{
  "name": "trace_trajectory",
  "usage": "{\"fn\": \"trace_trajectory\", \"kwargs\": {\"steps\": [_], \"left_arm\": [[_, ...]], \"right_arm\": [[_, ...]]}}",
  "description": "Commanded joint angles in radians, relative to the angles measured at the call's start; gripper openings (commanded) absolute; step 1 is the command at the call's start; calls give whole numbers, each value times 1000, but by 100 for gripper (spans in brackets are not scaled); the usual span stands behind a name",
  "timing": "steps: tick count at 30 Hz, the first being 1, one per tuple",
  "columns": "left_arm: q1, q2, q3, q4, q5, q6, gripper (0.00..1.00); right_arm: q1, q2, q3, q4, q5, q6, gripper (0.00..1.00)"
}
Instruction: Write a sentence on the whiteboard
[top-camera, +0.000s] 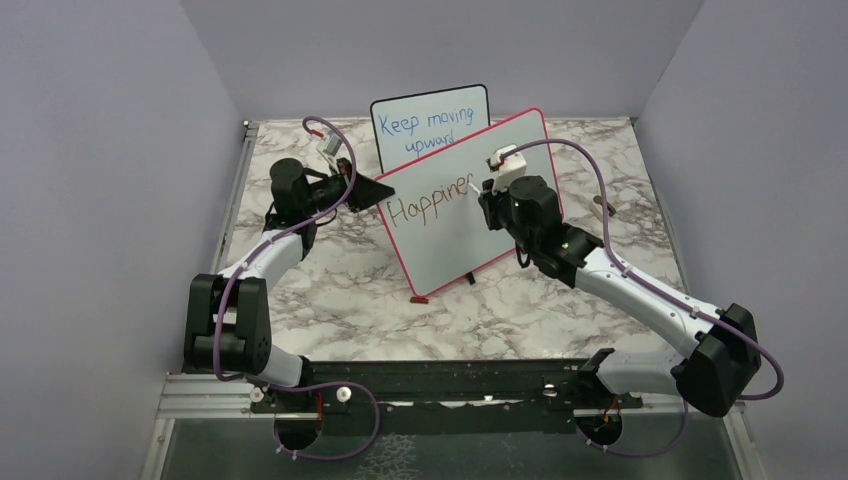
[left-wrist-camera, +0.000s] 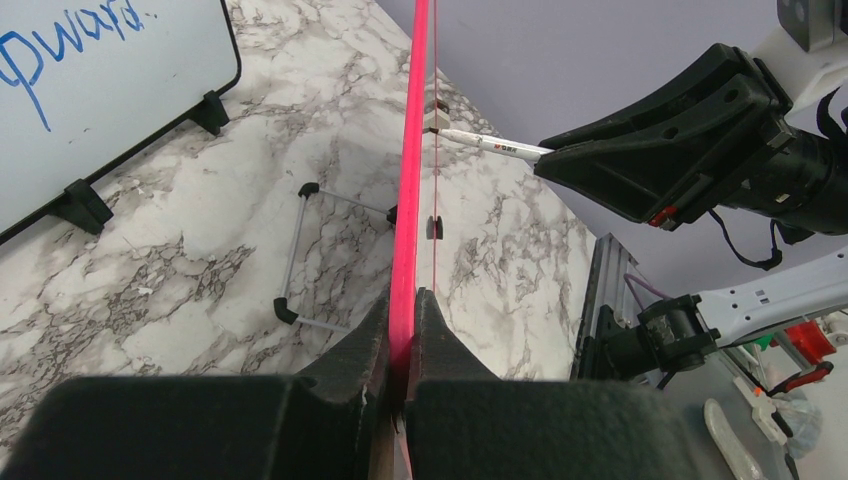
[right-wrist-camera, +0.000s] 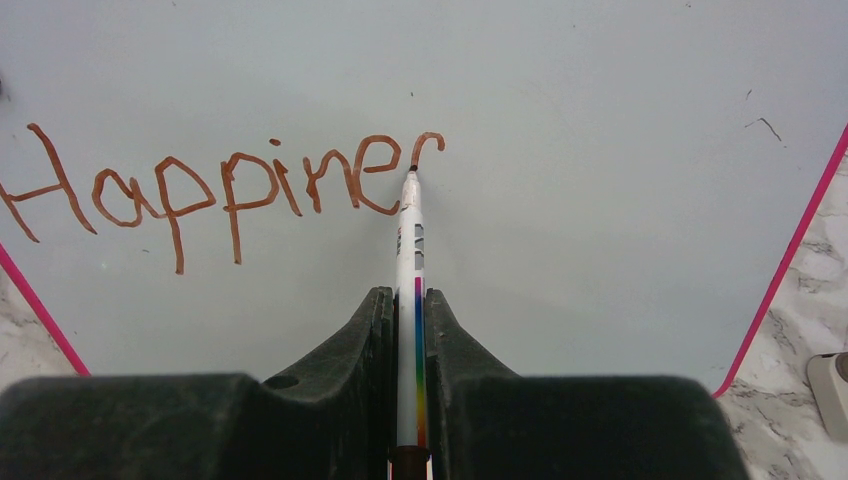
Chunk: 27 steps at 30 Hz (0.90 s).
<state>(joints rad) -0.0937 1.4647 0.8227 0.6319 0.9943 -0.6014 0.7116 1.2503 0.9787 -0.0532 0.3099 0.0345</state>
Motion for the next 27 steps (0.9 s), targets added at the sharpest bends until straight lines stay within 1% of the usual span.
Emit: {"fn": "trace_trajectory", "kwargs": {"steps": [1, 8, 12, 20, 27], "left_arm": [[-3, 28, -2, -57, 6, 65, 0], [-3, 28, -2, -57, 6, 65, 0], [-4, 28, 0, -57, 6, 65, 0], [-3, 29, 0, -57, 6, 63, 0], [-3, 31, 0, -57, 6, 63, 0]], "right_arm": [[-4, -13, -21, -35, 37, 12, 1], [-4, -21, -31, -39, 97, 20, 1], [-4, -28, -33, -46, 104, 22, 1], [-4, -31, -27, -72, 34, 24, 1], [-4, -25, -21, -47, -30, 36, 1]]}}
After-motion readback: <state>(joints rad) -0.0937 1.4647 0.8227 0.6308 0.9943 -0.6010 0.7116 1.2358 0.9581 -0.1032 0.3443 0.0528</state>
